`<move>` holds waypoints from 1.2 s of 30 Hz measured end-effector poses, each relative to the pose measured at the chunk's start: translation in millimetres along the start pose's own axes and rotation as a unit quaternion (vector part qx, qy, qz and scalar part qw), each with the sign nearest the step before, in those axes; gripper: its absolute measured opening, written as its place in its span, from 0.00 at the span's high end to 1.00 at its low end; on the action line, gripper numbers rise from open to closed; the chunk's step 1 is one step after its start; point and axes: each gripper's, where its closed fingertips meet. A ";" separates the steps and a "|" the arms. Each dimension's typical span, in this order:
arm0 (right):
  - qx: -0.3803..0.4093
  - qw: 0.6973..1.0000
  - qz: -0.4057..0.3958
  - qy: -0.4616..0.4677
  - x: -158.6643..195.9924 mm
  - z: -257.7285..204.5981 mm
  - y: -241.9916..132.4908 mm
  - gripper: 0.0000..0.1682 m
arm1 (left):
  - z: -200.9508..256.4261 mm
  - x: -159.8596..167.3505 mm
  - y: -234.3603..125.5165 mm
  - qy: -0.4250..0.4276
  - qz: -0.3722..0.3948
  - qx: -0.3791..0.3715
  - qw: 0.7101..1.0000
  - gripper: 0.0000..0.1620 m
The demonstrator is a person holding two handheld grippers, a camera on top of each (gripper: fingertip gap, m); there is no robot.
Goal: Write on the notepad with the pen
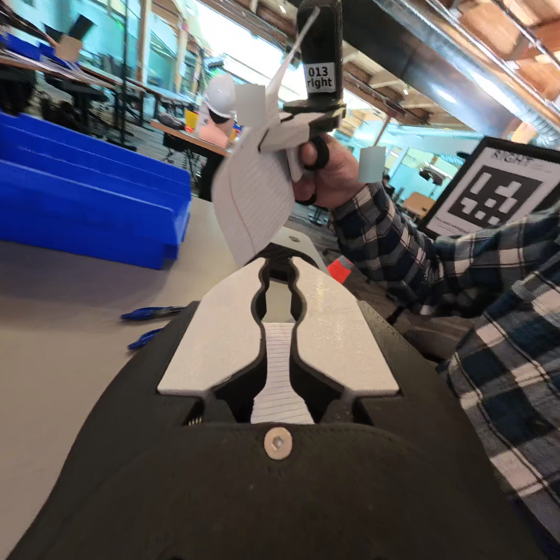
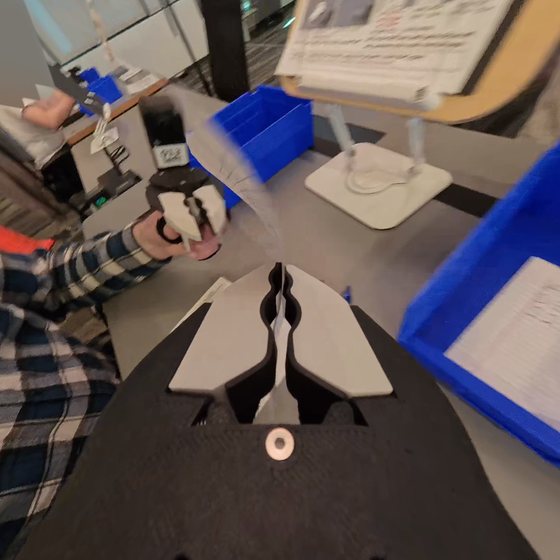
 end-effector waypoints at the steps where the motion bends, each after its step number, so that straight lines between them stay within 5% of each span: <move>1: 0.017 1.000 -0.002 0.011 -5.8 21.4 -6.2 1.00 | -8.4 0.8 -5.4 -0.005 0.011 -0.008 1.000 0.95; 12: 0.147 0.972 -0.135 0.127 21.8 212.4 0.5 1.00 | -41.9 17.2 -21.8 -0.002 0.029 -0.067 0.997 0.96; 21: 0.229 0.907 -0.351 0.049 78.9 267.1 11.7 1.00 | -49.1 19.8 -26.5 -0.015 0.035 -0.069 0.997 0.96; 27: 0.265 0.874 -0.407 0.020 95.4 287.4 15.5 1.00 | -49.5 25.3 -21.3 -0.019 0.025 -0.064 0.997 0.96; 29: 0.299 0.851 -0.432 -0.015 93.7 294.5 9.0 0.77 | -48.3 27.5 -19.2 -0.017 0.015 -0.060 0.998 0.96; 36: 0.356 0.857 -0.356 -0.113 28.1 273.0 -10.7 0.60 | -45.8 29.1 -16.3 -0.005 0.001 -0.059 0.998 0.94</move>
Point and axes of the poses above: each gripper's, where its closed fingertips meet, y out along the fingers, x out of its underside, z = x × y across the jaws, and after that the axes turned 1 degree about z, right-handed
